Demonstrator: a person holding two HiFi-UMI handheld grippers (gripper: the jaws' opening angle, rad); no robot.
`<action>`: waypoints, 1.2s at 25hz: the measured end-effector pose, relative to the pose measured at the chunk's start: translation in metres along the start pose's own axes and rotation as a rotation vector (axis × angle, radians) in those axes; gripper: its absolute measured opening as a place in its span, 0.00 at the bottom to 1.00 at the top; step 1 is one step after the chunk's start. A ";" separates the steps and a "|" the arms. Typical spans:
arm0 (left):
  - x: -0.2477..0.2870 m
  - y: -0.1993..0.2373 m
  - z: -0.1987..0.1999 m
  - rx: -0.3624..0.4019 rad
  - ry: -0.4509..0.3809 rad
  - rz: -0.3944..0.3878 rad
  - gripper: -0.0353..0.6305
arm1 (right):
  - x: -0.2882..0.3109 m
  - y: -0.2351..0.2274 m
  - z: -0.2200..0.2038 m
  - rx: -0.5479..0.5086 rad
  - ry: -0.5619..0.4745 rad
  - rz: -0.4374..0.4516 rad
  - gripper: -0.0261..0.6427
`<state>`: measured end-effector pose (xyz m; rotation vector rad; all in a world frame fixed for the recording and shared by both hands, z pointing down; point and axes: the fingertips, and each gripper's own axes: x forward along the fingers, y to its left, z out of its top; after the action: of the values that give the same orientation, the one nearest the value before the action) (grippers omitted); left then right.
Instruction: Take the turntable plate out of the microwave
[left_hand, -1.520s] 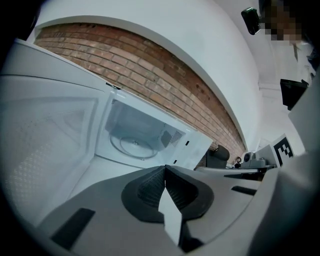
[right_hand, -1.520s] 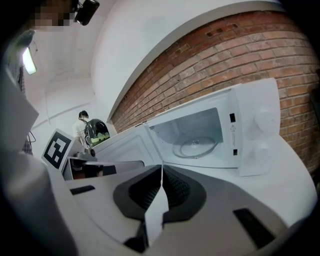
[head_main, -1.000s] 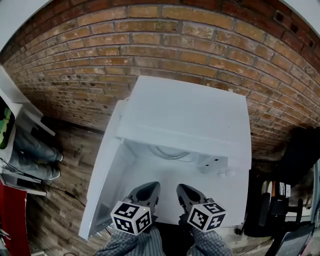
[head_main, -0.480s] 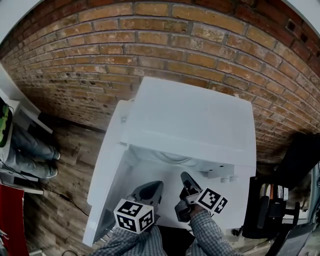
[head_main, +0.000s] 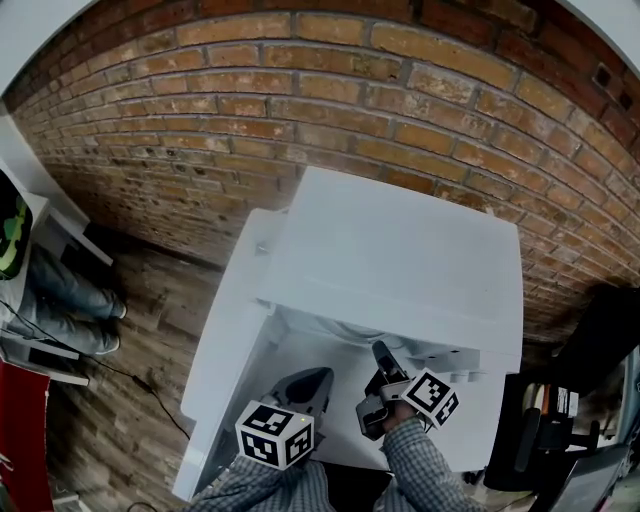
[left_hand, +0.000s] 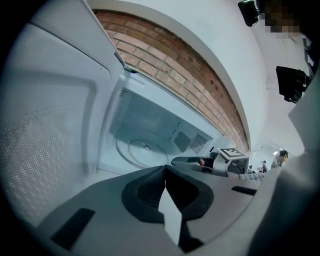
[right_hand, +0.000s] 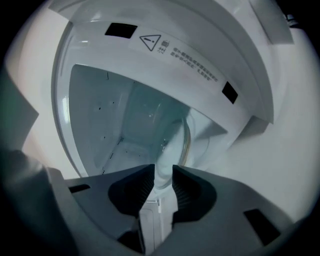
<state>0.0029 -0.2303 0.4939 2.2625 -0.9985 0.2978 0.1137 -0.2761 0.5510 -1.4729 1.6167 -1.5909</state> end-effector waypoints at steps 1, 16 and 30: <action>0.000 0.002 0.001 0.000 0.000 0.001 0.07 | 0.002 0.000 0.001 0.005 -0.004 -0.002 0.18; 0.004 0.015 0.006 -0.015 0.003 0.014 0.07 | 0.017 -0.013 0.009 0.075 -0.018 -0.027 0.17; 0.006 0.018 0.002 -0.020 0.015 0.015 0.07 | 0.014 -0.025 0.019 0.109 -0.041 -0.057 0.17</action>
<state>-0.0058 -0.2441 0.5036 2.2322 -1.0070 0.3097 0.1342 -0.2910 0.5743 -1.4966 1.4540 -1.6412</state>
